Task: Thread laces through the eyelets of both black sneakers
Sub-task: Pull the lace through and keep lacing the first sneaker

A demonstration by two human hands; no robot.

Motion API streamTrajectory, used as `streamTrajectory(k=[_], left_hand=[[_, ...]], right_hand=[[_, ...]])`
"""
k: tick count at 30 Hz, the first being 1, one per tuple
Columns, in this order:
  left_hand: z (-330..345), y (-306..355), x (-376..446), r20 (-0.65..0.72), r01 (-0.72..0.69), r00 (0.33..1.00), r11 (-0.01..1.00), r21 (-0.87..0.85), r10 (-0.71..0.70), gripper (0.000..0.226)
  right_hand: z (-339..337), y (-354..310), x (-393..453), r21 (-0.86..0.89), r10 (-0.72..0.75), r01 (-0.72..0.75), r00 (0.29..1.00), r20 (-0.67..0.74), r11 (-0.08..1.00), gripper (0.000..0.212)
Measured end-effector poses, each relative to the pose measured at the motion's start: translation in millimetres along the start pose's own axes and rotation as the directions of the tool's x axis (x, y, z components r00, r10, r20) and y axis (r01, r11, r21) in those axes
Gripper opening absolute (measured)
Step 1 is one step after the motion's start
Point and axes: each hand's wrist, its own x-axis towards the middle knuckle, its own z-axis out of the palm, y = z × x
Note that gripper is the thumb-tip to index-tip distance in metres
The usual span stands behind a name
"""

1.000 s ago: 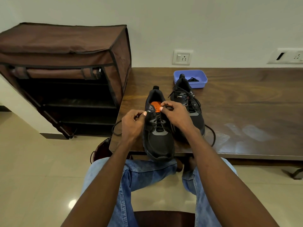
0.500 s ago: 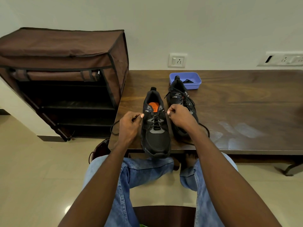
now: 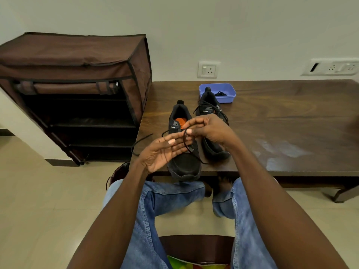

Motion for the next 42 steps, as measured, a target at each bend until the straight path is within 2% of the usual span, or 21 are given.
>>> streamTrajectory(k=[2, 4, 7, 10, 12, 14, 16, 17, 18, 19, 21, 22, 24, 26, 29, 34, 37, 39, 40, 42], left_hand=[[1.0, -1.2, -0.9, 0.113, 0.051, 0.992, 0.998, -0.033, -0.047, 0.065], [0.8, -0.5, -2.5, 0.074, 0.051, 0.996, 0.999, -0.019, -0.049, 0.064], [-0.7, 5.9, -2.5, -0.168, -0.038, 0.985, 0.999, -0.012, 0.035, 0.041], [-8.3, 16.0, 2.2, -0.453, -0.114, 0.881, 0.99, 0.078, 0.137, 0.022], [-14.4, 19.3, 7.3, -0.567, -0.132, 0.801, 0.981, 0.144, 0.191, 0.018], [-16.8, 20.3, 12.3, -0.626, -0.137, 0.744, 0.97, 0.2, 0.234, 0.012], [-13.4, 21.3, 15.7, -0.644, -0.118, 0.717, 0.958, 0.262, 0.265, 0.004], [-11.9, 21.6, 16.6, -0.637, -0.095, 0.72, 0.949, 0.302, 0.275, 0.003], [-9.3, 21.5, 17.4, -0.62, -0.071, 0.733, 0.938, 0.341, 0.28, 0.005], [-7.5, 20.9, 18.4, -0.597, -0.05, 0.751, 0.925, 0.376, 0.283, 0.006], [-5.0, 17.5, 21.3, -0.545, -0.027, 0.793, 0.91, 0.415, 0.272, 0.01], [-4.4, 15.3, 23.1, -0.523, -0.018, 0.812, 0.908, 0.419, 0.258, 0.013], [-3.7, 12.4, 24.6, -0.49, -0.004, 0.84, 0.907, 0.421, 0.231, 0.017], [-4.3, 11.5, 24.2, -0.477, -0.006, 0.85, 0.909, 0.416, 0.223, 0.017], [-7.9, 13.3, 23.3, -0.506, -0.037, 0.826, 0.919, 0.391, 0.248, 0.011], [-10.1, 12.7, 24.4, -0.521, -0.065, 0.81, 0.923, 0.38, 0.271, 0.009], [-10.0, 11.5, 25.0, -0.496, -0.102, 0.817, 0.92, 0.378, 0.294, 0.015], [-7.6, 10.3, 25.6, -0.468, -0.132, 0.825, 0.913, 0.386, 0.317, 0.015], [-6.4, 9.3, 26.0, -0.456, -0.145, 0.825, 0.904, 0.401, 0.335, 0.013], [-4.4, 5.8, 26.7, -0.443, -0.154, 0.82, 0.886, 0.438, 0.362, 0.007]], right_hand=[[7.0, -1.7, 1.1, -0.116, -0.056, 0.045, 0.994, -0.094, 0.992, 0.015], [10.3, -1.2, 3.9, -0.25, -0.083, 0.025, 0.97, -0.226, 0.968, 0.009], [0.6, 6.5, 10.6, -0.378, -0.047, -0.179, 0.854, -0.518, 0.908, 0.016], [-13.6, 17.4, 14.0, -0.292, 0.075, -0.396, 0.694, -0.716, 0.871, 0.021], [-15.4, 18.9, 14.0, -0.283, 0.124, -0.493, 0.642, -0.757, 0.823, 0.016], [-11.6, 20.9, 13.4, -0.333, 0.143, -0.564, 0.639, -0.756, 0.756, 0.012], [-6.4, 22.8, 12.1, -0.461, 0.112, -0.614, 0.669, -0.735, 0.64, 0.017], [-4.2, 24.9, 13.1, -0.533, 0.053, -0.595, 0.696, -0.716, 0.601, 0.018], [-1.9, 25.8, 14.1, -0.589, -0.021, -0.531, 0.732, -0.681, 0.61, 0.018], [1.1, 27.3, 16.9, -0.596, -0.072, -0.42, 0.774, -0.629, 0.685, 0.019], [15.1, 24.6, 19.9, -0.42, -0.044, -0.173, 0.887, -0.46, 0.891, 0.027], [24.2, 25.2, 22.3, -0.335, -0.029, -0.096, 0.937, -0.348, 0.937, 0.031], [38.4, 29.7, 27.2, -0.354, -0.067, -0.012, 0.975, -0.211, 0.935, 0.029], [43.3, 34.6, 30.8, -0.394, -0.105, 0.004, 0.967, -0.234, 0.919, 0.018], [38.0, 38.4, 36.5, -0.369, -0.122, -0.023, 0.923, -0.364, 0.929, 0.012], [29.7, 48.4, 41.4, -0.488, -0.225, -0.131, 0.766, -0.602, 0.863, 0.017], [28.1, 48.0, 36.9, -0.534, -0.242, -0.241, 0.692, -0.68, 0.811, 0.018], [28.3, 48.6, 35.9, -0.585, -0.258, -0.283, 0.695, -0.671, 0.76, 0.023], [29.7, 49.1, 36.6, -0.615, -0.285, -0.245, 0.72, -0.633, 0.749, 0.025], [34.0, 49.3, 39.5, -0.643, -0.36, -0.057, 0.789, -0.498, 0.764, 0.028]])
